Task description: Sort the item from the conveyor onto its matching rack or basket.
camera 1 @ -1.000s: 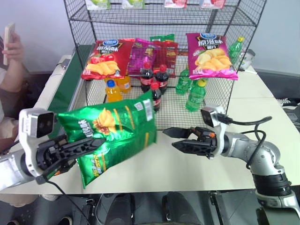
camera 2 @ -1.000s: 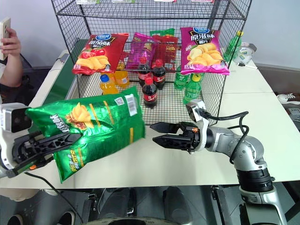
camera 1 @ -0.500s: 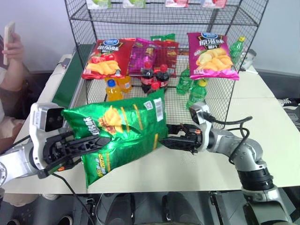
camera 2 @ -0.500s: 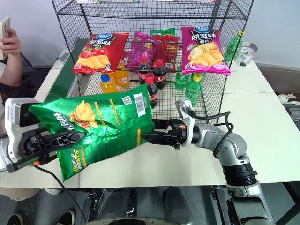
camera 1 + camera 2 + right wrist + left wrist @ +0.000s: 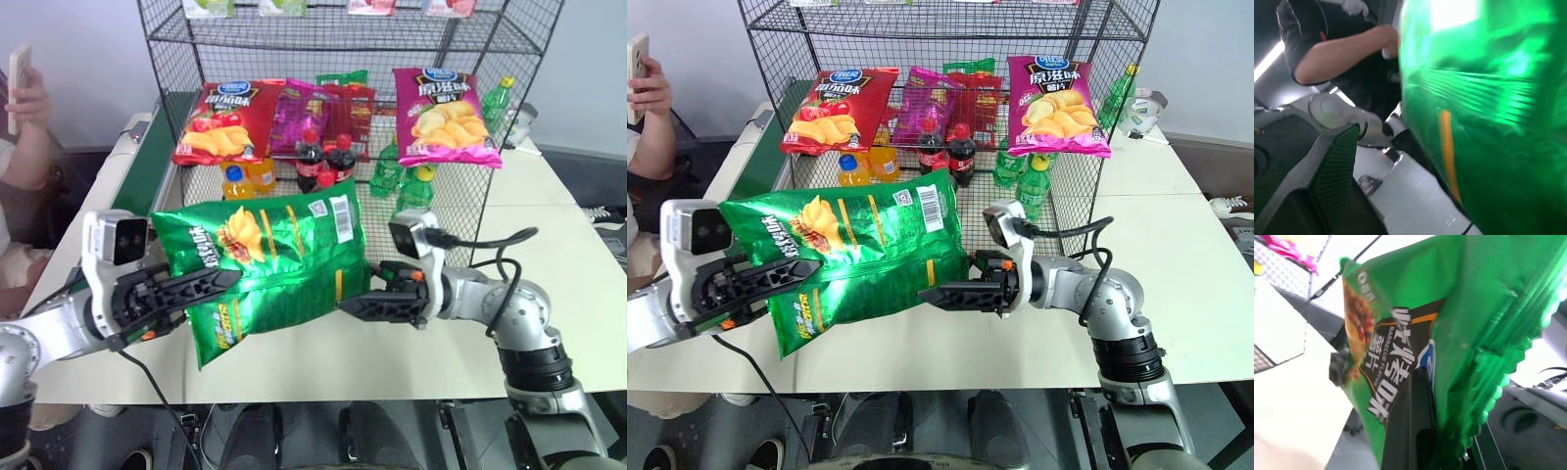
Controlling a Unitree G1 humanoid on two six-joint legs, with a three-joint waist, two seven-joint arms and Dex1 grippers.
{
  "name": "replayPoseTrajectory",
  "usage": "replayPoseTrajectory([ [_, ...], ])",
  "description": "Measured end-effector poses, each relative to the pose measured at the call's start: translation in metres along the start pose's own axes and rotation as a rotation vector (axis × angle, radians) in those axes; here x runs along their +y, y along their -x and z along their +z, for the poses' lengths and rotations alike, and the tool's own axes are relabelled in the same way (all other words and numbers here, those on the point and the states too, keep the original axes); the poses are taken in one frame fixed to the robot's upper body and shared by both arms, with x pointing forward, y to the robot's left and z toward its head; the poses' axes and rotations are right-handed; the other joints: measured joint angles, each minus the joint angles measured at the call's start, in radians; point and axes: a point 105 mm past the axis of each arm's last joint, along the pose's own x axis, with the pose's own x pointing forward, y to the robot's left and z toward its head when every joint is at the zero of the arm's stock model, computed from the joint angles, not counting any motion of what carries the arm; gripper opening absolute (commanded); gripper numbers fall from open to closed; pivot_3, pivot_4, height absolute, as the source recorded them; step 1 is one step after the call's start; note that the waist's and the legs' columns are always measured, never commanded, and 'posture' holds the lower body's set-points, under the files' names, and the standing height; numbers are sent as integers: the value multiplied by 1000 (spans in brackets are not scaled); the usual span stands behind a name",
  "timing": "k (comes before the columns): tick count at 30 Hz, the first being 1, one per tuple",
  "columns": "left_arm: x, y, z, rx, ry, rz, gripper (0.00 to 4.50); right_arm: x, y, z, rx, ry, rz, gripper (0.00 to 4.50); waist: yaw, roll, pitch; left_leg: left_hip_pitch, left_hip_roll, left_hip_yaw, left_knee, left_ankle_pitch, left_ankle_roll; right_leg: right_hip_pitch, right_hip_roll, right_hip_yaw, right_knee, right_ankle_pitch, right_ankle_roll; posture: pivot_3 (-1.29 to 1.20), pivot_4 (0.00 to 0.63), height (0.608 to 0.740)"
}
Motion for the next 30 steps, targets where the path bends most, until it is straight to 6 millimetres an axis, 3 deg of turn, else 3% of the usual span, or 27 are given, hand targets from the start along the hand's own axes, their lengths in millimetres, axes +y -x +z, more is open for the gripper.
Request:
replayPoseTrajectory([
  [3, 4, 1, 0, 7, -15, 21, 75, -2, -2, -1, -1, -7, -9, 4500, 0, 0, 0, 0, 0, 0, 0, 0, 0, 0, 0, 0, 0, 0, 0, 0, 150, 739],
  [6, 6, 2, -1, 17, -17, 30, 0, -4, -3, -1, -3, -10, -26, 3658, 0, 0, 0, 0, 0, 0, 0, 0, 0, 0, 0, 0, 0, 0, 0, 0, 150, 739],
  [9, 8, 4, -4, 31, -13, 35, 0, -4, -3, -1, -7, -18, -34, 2278, 0, 0, 0, 0, 0, 0, 0, 0, 0, 0, 0, 0, 0, 0, 0, 0, 150, 739],
  [27, 15, 10, -9, 43, -14, 76, 0, -5, -4, 6, -24, -8, -44, 2278, 0, 0, 0, -1, 0, 0, 0, 0, 0, 0, -1, 0, -1, 0, 0, 0, 150, 739],
  [30, 18, 10, -10, 33, -22, 81, 0, -5, -4, 7, -22, -6, -45, 1458, 0, 0, 0, -1, 0, 0, -1, 0, 0, -1, -1, 0, -1, 0, 0, 0, 150, 739],
])
